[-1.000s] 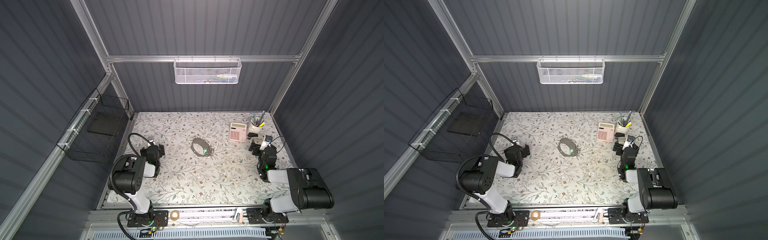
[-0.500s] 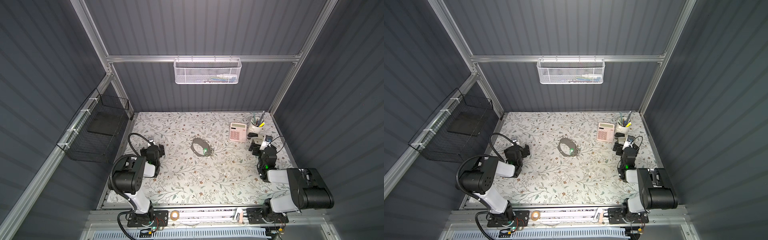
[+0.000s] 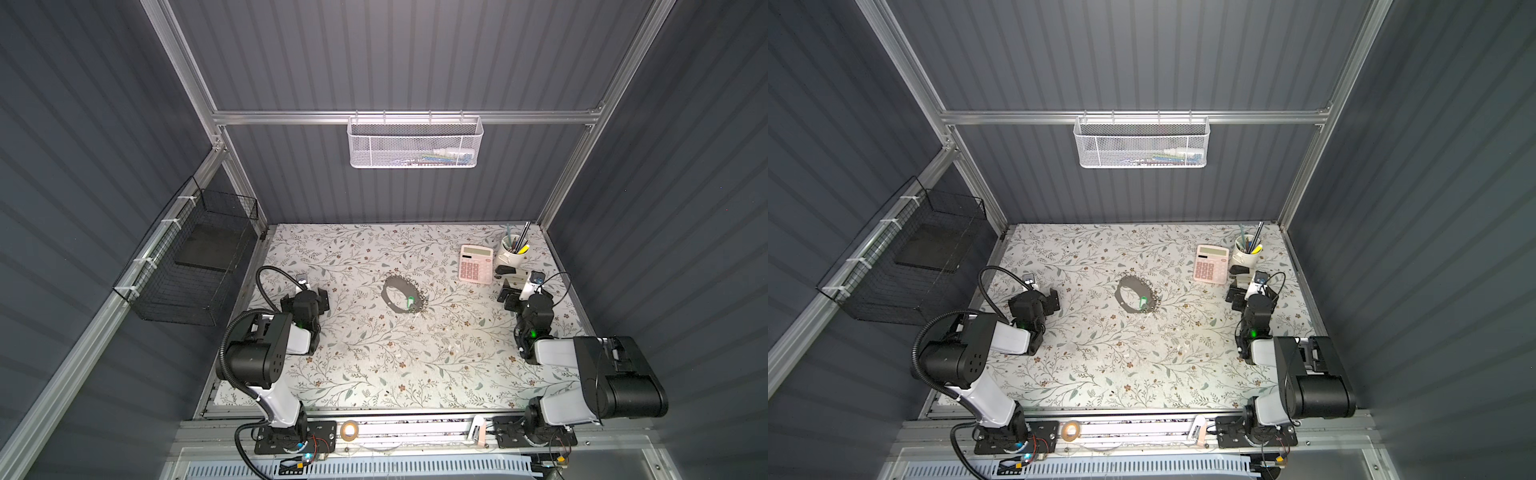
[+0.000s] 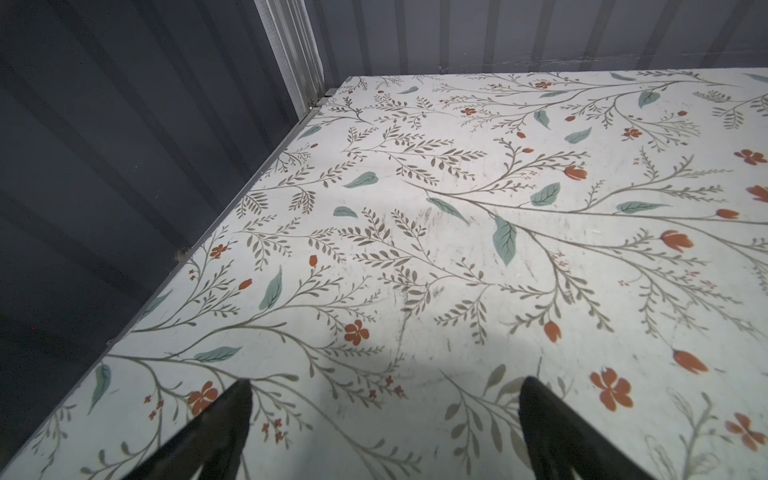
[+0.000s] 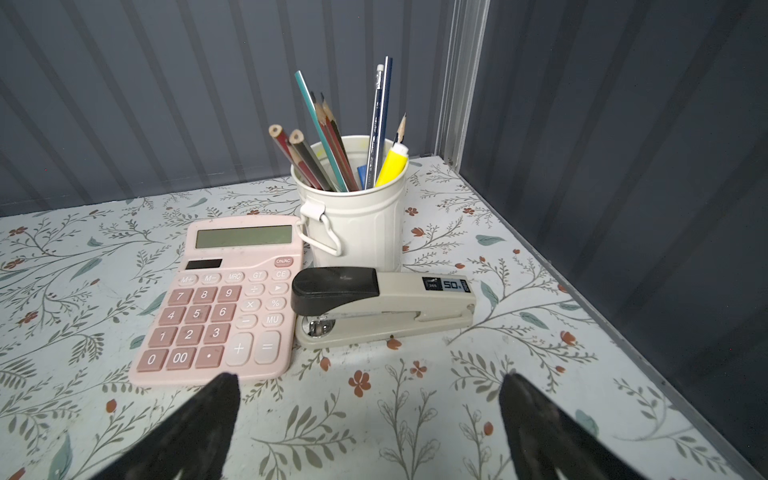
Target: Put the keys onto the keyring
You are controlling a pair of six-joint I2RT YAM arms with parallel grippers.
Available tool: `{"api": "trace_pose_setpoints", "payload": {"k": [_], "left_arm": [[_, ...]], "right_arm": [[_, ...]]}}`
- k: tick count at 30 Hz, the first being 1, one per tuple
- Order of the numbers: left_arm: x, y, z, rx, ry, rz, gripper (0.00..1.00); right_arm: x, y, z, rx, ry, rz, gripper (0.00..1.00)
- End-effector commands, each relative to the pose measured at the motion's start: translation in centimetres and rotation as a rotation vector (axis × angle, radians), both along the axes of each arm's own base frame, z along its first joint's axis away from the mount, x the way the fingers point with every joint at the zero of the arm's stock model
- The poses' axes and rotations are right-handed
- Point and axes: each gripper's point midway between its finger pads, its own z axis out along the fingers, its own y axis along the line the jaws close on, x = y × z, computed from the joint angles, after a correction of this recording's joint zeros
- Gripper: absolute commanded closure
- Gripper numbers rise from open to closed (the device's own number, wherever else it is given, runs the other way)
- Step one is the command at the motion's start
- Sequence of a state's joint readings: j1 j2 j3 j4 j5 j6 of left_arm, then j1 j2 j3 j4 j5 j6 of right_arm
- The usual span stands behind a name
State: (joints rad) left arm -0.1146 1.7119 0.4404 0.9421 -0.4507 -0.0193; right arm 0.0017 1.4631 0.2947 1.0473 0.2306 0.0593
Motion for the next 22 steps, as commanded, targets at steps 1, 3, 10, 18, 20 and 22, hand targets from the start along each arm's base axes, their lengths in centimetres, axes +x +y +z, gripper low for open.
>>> {"api": "trace_pose_setpoints", "payload": {"k": [1, 3, 10, 18, 20, 22], "left_arm": [[0.48, -0.22, 0.4, -0.015, -0.02, -0.004, 0.0], [0.51, -0.25, 0.47, -0.015, -0.022, -0.004, 0.0], [0.51, -0.24, 0.46, -0.015, -0.022, -0.004, 0.0], [0.53, -0.25, 0.27, -0.018, -0.014, -0.005, 0.0], [0.53, -0.23, 0.35, -0.017, -0.016, -0.005, 0.0], [0.51, -0.24, 0.36, -0.013, -0.018, -0.006, 0.0]], "right_arm": [[-0.09, 0.2, -0.02, -0.007, -0.006, 0.01, 0.01], [-0.04, 0.26, 0.07, -0.007, -0.009, 0.012, 0.01], [-0.09, 0.22, -0.02, -0.007, -0.006, 0.011, 0.01], [-0.08, 0.21, 0.01, -0.007, -0.007, 0.011, 0.01], [-0.08, 0.21, -0.03, -0.007, -0.006, 0.01, 0.01], [-0.08, 0.22, 0.01, -0.007, -0.007, 0.01, 0.01]]}}
